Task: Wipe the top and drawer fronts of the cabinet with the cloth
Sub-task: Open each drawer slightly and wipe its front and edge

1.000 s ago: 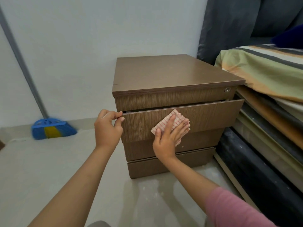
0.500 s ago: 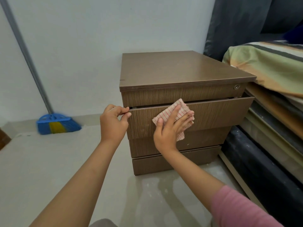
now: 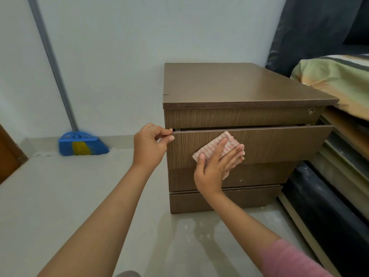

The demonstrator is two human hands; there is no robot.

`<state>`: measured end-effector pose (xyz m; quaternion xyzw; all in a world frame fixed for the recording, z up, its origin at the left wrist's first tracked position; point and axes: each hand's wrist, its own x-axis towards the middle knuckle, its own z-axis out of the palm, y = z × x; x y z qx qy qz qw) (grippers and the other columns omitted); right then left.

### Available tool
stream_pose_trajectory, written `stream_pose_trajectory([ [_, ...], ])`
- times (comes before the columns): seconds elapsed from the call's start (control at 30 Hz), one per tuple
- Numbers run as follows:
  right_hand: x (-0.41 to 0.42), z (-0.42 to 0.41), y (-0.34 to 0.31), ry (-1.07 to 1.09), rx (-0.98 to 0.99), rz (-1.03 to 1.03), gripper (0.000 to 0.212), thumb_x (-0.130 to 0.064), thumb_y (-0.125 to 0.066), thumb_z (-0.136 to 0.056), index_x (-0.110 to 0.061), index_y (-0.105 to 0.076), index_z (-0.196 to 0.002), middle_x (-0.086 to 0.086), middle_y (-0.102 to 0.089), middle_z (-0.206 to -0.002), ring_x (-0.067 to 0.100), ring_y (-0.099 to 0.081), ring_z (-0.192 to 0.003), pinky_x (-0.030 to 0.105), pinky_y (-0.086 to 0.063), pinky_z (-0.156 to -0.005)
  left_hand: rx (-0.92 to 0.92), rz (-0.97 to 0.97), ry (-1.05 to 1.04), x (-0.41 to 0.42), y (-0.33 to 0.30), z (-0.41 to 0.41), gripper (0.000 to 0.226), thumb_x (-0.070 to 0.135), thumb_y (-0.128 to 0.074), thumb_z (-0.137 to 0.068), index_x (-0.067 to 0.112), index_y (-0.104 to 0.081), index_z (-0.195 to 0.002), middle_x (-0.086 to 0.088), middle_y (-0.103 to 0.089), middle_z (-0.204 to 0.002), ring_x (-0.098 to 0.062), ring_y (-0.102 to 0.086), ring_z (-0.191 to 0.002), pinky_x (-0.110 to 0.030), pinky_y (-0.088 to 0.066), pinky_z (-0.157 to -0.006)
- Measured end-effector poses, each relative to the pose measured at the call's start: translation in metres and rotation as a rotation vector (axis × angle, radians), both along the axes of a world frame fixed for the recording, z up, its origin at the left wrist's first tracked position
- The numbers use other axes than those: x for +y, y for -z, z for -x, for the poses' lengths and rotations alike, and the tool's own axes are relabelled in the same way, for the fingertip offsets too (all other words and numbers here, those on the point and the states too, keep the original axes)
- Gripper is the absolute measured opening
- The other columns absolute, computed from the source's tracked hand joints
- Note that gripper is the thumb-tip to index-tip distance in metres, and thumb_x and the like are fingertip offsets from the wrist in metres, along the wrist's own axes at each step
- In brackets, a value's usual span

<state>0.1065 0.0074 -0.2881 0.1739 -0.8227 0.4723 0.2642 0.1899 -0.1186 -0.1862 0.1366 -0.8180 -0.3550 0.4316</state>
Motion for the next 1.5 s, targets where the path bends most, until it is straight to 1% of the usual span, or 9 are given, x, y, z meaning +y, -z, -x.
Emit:
stream_pose_trajectory([
  [0.1, -0.014, -0.008, -0.015, -0.04, -0.034, 0.079, 0.075, -0.038, -0.039, -0.093, -0.025, 0.011, -0.148, 0.015, 0.033, -0.149, 0.034, 0.033, -0.137, 0.062, 0.011, -0.107, -0.007, -0.039, 0.02, -0.002, -0.001, 0.0, 0.017, 0.006, -0.075, -0.073, 0.011, -0.073, -0.089, -0.002, -0.064, -0.081, -0.003, -0.057, -0.069, -0.01, -0.043, -0.064],
  [0.27, -0.049, -0.032, -0.017, -0.076, -0.022, 0.057, 0.071, -0.044, -0.033, -0.093, -0.026, 0.008, -0.148, 0.014, 0.03, -0.151, 0.036, 0.03, -0.137, 0.068, 0.005, -0.106, -0.045, -0.182, 0.1, -0.008, -0.008, -0.001, 0.019, 0.003, -0.076, -0.071, 0.012, -0.073, -0.088, 0.004, -0.065, -0.079, 0.004, -0.057, -0.067, -0.007, -0.044, -0.064],
  [0.53, -0.054, -0.038, 0.015, -0.065, 0.047, -0.075, 0.071, -0.045, -0.035, -0.092, -0.034, 0.007, -0.147, 0.012, 0.028, -0.152, 0.036, 0.025, -0.14, 0.049, 0.016, -0.11, -0.048, -0.265, 0.155, -0.012, -0.01, -0.001, 0.023, 0.003, -0.076, -0.07, 0.017, -0.072, -0.088, 0.004, -0.067, -0.081, 0.006, -0.06, -0.069, -0.006, -0.044, -0.065],
  [0.67, -0.039, -0.025, 0.003, -0.036, 0.004, -0.011, 0.066, -0.049, -0.029, -0.094, -0.033, 0.007, -0.147, 0.016, 0.023, -0.152, 0.037, 0.025, -0.139, 0.064, 0.005, -0.109, -0.047, -0.268, 0.18, -0.014, -0.008, -0.003, 0.022, 0.003, -0.074, -0.073, 0.018, -0.071, -0.088, 0.0, -0.069, -0.084, 0.001, -0.061, -0.074, -0.01, -0.046, -0.07],
  [0.8, -0.039, -0.026, -0.022, -0.076, 0.02, 0.03, 0.057, -0.041, -0.037, -0.096, -0.04, -0.011, -0.147, 0.017, 0.027, -0.151, 0.037, 0.029, -0.137, 0.066, 0.008, -0.104, -0.094, -0.239, 0.207, -0.018, -0.01, -0.006, 0.023, 0.002, -0.071, -0.076, 0.017, -0.071, -0.094, -0.005, -0.07, -0.09, -0.011, -0.063, -0.085, -0.02, -0.05, -0.08],
  [0.9, -0.044, -0.03, -0.033, -0.091, 0.03, 0.073, 0.049, -0.035, -0.046, -0.094, -0.044, -0.032, -0.14, 0.016, 0.023, -0.153, 0.038, 0.027, -0.138, 0.066, 0.008, -0.103, -0.105, -0.238, 0.217, -0.018, -0.011, -0.007, 0.023, 0.002, -0.07, -0.077, 0.016, -0.071, -0.096, -0.002, -0.07, -0.089, -0.009, -0.063, -0.084, -0.018, -0.049, -0.08],
  [1.0, -0.044, -0.03, -0.035, -0.089, 0.055, 0.075, 0.049, -0.035, -0.048, -0.093, -0.041, -0.035, -0.14, 0.016, 0.019, -0.154, 0.039, 0.023, -0.139, 0.068, 0.004, -0.104, -0.1, -0.249, 0.217, -0.018, -0.011, -0.006, 0.023, 0.002, -0.07, -0.077, 0.016, -0.071, -0.095, 0.004, -0.069, -0.087, -0.001, -0.062, -0.08, -0.014, -0.049, -0.077],
  [1.2, -0.036, -0.024, -0.035, -0.039, 0.081, 0.049, 0.075, -0.041, -0.051, -0.09, -0.017, -0.01, -0.149, 0.019, 0.014, -0.154, 0.04, 0.014, -0.141, 0.063, 0.001, -0.109, -0.095, -0.237, 0.207, -0.018, -0.009, -0.006, 0.023, 0.002, -0.07, -0.077, 0.015, -0.071, -0.095, 0.005, -0.069, -0.088, 0.002, -0.062, -0.079, -0.011, -0.048, -0.075],
  [1.5, -0.044, -0.027, -0.042, -0.08, 0.179, -0.058, 0.057, -0.037, -0.052, -0.089, -0.019, -0.036, -0.141, 0.02, 0.0, -0.155, 0.041, 0.012, -0.141, 0.06, 0.005, -0.108, -0.1, -0.251, 0.218, -0.019, -0.009, -0.006, 0.023, 0.002, -0.07, -0.077, 0.016, -0.07, -0.095, 0.007, -0.068, -0.085, 0.005, -0.062, -0.075, -0.012, -0.05, -0.074],
])
